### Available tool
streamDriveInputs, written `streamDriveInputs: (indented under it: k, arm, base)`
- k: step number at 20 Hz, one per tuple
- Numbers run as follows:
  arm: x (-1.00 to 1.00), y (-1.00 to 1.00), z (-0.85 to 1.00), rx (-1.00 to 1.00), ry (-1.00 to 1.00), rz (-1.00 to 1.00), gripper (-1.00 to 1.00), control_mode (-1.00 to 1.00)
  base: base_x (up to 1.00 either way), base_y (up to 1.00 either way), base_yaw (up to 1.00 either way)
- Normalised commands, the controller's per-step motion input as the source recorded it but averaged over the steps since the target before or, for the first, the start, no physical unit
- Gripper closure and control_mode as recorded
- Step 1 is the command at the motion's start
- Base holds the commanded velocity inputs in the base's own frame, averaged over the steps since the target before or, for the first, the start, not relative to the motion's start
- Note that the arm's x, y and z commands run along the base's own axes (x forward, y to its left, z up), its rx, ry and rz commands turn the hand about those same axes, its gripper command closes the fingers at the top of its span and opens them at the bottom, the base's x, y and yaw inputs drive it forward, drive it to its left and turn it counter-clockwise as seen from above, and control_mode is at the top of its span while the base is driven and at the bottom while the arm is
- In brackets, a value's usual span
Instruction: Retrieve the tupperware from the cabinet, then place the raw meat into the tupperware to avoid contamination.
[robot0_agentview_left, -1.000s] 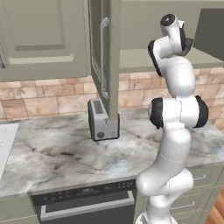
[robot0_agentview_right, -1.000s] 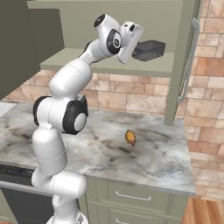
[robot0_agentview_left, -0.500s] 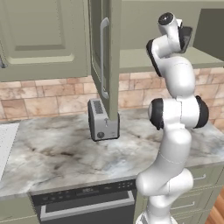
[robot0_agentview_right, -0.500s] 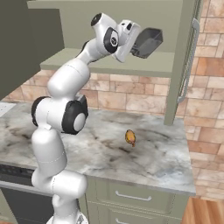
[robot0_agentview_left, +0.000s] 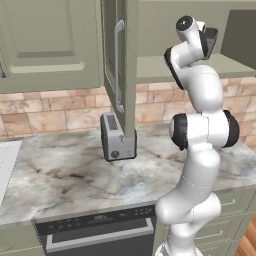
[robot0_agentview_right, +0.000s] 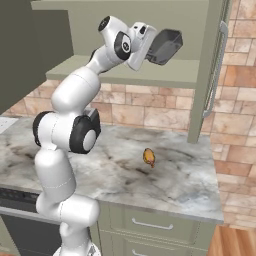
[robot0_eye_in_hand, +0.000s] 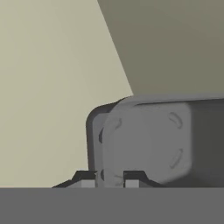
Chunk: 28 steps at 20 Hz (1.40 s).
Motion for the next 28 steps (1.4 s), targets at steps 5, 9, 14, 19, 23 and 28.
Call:
streamDriveInputs:
  k: [5,9,14,19,23,28]
  arm:
    - [0.00,0.00,0.00,0.00,-0.04,-0.01,1.00,-1.00]
    - [-0.06,0.00,0.03,-0.01,-0.15,0.00,1.00,-1.00]
    - [-0.09,0.04,0.01,-0.02,-0.16,0.00,1.00,-1.00]
    - [-0.33,0.02,0.00,-0.01,-0.09,0.00,1.00,-1.00]
    - [-0.45,0.02,0.04,0.00,-0.07,-0.01,1.00,-1.00]
    - [-0.42,0.01,0.03,0.00,-0.02,-0.01,1.00,-1.00]
  base:
    - [0.00,0.00,0.00]
    - [0.00,0.00,0.00]
    - [0.00,0.00,0.00]
    - [0.00,0.00,0.00]
    - [0.00,0.00,0.00]
    - [0.00,0.00,0.00]
